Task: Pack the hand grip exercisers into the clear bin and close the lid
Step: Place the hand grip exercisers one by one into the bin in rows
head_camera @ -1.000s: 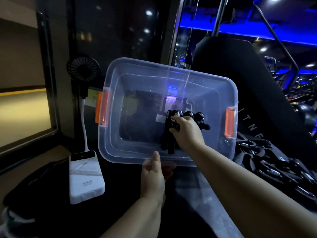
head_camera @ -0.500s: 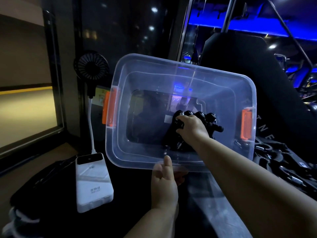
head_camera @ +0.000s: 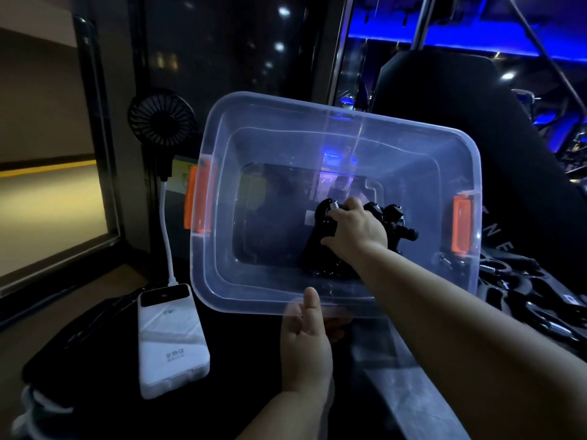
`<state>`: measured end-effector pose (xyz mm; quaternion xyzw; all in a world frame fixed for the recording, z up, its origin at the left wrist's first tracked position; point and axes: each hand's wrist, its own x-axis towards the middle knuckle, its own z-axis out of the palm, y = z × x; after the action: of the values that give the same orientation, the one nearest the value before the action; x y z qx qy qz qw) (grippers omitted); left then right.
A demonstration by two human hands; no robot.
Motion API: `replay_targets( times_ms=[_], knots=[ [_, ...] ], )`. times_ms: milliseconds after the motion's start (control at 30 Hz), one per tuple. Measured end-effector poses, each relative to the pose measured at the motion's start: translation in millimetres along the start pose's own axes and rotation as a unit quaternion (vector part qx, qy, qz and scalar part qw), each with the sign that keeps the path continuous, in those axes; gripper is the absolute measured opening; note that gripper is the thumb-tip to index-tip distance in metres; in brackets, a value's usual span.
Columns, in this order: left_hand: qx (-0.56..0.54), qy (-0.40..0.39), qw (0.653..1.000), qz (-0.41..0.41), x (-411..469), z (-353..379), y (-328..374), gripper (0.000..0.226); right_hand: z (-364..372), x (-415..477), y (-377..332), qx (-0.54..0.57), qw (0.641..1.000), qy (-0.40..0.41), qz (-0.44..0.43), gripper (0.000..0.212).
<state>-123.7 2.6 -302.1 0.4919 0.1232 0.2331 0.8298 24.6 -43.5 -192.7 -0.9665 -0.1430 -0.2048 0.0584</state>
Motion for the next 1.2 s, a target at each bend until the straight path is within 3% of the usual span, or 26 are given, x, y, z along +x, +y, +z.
replay_targets(
  times_ms=[333, 500, 800, 1000, 1200],
  knots=[
    [0.004, -0.005, 1.000, 0.002, -2.7, -1.1, 2.9, 0.059, 4.2, -1.2, -0.9, -0.006, 1.000, -0.012, -0.002, 0.055],
    [-0.005, -0.009, 1.000, 0.010, -1.6, -0.7, 1.7, 0.039, 4.8, 0.8, -3.9, 0.007, 1.000, -0.027, 0.002, 0.050],
    [-0.022, -0.019, 0.999, 0.014, -3.2, -0.2, 2.3, 0.052, 1.8, 0.8, -4.2, 0.021, 0.999, -0.040, 0.008, 0.044],
    [-0.021, -0.013, 0.999, 0.026, -3.2, -0.9, 1.4, 0.042, -1.0, -3.6, -7.4, 0.022, 0.999, -0.023, 0.023, 0.040],
    [-0.010, 0.003, 0.999, 0.035, -1.2, -1.5, 1.3, 0.048, -2.3, -2.7, -13.1, -0.041, 0.999, -0.018, 0.016, 0.039]
  ],
)
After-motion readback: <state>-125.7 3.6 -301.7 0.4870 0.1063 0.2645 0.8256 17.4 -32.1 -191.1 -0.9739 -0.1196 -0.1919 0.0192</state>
